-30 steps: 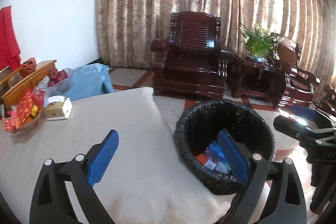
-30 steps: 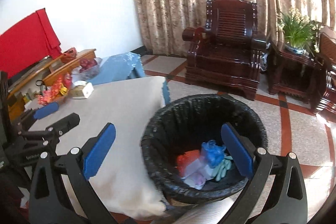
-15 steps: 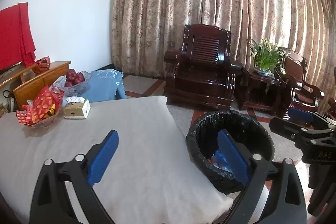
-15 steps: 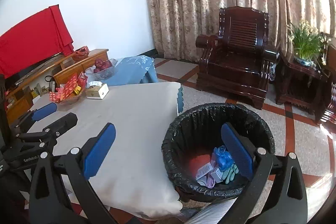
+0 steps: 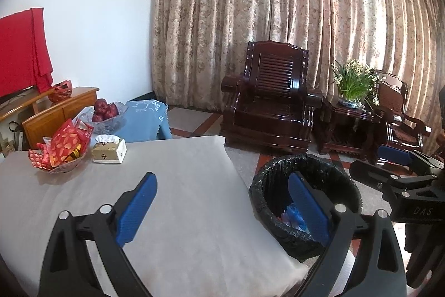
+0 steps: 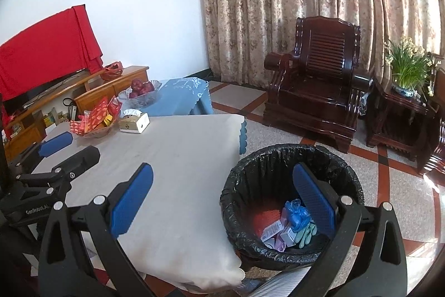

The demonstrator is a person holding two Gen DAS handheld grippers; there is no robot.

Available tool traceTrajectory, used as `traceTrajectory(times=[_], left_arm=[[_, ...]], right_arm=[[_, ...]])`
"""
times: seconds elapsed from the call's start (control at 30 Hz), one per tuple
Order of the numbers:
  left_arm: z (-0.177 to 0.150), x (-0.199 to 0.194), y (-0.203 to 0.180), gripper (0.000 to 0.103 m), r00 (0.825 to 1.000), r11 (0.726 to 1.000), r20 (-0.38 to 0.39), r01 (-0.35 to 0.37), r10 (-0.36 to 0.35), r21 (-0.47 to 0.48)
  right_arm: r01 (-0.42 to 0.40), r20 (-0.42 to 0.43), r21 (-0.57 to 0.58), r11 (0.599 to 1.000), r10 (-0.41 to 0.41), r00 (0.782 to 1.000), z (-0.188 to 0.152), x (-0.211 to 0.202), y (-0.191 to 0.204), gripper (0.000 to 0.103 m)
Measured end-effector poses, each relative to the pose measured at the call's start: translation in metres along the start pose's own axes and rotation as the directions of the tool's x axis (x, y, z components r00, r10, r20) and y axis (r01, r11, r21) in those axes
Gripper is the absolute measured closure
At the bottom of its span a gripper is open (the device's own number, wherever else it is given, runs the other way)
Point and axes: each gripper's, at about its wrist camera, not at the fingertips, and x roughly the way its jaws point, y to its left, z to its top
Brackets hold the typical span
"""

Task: Collect trash

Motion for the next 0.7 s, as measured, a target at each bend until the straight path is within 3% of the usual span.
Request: traceTrajectory(times=[0.7], left_arm=[[0.0000, 0.0001, 0.0035, 0.010, 1.000, 1.000, -0.003, -0.004, 0.004, 0.002]], right_arm=[[0.001, -0.002, -0.004, 1.000, -0.001, 1.000, -0.0015, -0.0006, -0.0010, 0.005]])
